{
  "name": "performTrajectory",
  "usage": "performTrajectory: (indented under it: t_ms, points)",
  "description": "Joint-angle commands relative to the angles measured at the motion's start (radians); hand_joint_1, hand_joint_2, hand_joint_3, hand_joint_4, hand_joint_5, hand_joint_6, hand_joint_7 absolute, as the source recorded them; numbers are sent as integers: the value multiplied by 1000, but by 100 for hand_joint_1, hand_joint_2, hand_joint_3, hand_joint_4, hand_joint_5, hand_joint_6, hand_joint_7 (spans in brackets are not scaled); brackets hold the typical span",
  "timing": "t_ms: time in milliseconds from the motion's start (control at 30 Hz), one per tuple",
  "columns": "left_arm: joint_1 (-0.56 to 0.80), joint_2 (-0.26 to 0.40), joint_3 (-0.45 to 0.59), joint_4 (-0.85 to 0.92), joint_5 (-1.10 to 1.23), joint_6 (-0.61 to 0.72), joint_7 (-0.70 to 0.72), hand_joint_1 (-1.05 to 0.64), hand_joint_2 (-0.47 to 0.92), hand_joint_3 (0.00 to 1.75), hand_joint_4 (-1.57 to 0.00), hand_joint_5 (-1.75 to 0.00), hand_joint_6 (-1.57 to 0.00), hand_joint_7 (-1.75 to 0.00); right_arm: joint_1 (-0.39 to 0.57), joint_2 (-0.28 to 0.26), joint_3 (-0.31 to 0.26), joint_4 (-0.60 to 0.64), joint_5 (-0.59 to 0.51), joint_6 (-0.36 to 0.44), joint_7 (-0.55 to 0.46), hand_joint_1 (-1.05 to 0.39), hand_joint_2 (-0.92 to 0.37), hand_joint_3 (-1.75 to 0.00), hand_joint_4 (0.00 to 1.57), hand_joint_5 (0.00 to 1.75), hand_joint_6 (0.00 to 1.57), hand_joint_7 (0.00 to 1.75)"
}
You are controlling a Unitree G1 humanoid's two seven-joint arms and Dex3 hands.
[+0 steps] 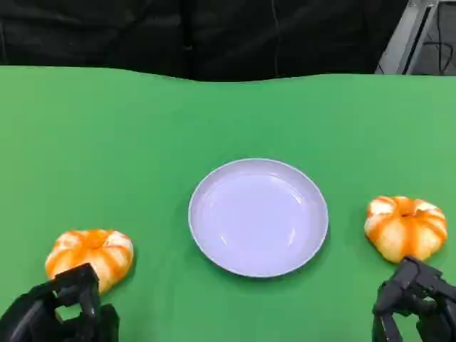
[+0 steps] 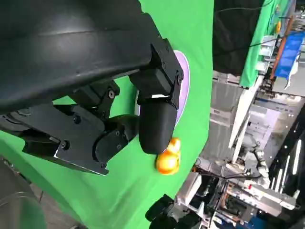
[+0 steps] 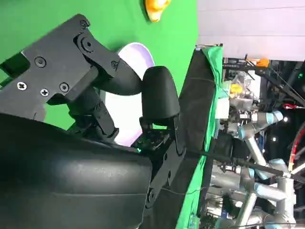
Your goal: Grasp the bread from the table and place it into the plate.
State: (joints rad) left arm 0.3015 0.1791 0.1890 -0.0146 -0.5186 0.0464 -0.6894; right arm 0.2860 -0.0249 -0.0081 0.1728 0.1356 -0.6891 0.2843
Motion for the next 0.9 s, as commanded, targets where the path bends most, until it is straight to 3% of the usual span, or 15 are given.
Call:
performTrajectory:
  t_ms: [33, 600, 633, 667, 733, 800, 900]
  points:
    - [-3, 7, 3, -2, -2, 0, 1, -4, 71, 98, -89, -175, -74, -173, 2, -14, -7, -8, 9, -2, 0, -15, -48, -133, 86, 175, 77, 159]
    - [-2, 5, 1, -6, 2, 1, 10, -3, 71, 98, -89, -175, -76, -172, 3, -13, -7, -9, 14, 7, 6, -14, -49, -132, 86, 175, 77, 158]
    - [5, 9, -5, -18, 44, -18, 37, -7, 70, 94, -81, -164, -69, -160, 4, -12, -7, -11, 9, 7, 2, -15, -49, -132, 86, 175, 77, 158]
    - [12, 13, -12, -32, 94, -39, 70, -14, 73, 77, -65, -138, -63, -119, 6, -11, -7, -13, 7, 7, 0, -15, -49, -132, 86, 175, 78, 158]
    - [21, 15, -20, -47, 152, -63, 109, -24, 87, 38, -54, -89, -65, -50, 7, -11, -7, -14, 6, 8, -1, -15, -49, -132, 86, 175, 77, 158]
    - [23, 13, -22, -51, 164, -67, 118, -26, 91, 28, -52, -77, -67, -33, 7, -11, -7, -14, 7, 8, -2, -15, -49, -131, 86, 175, 77, 158]
    - [24, 13, -25, -52, 168, -69, 123, -27, 92, 26, -52, -74, -68, -28, 7, -11, -7, -14, 6, 8, -2, -15, -50, -131, 86, 175, 77, 158]
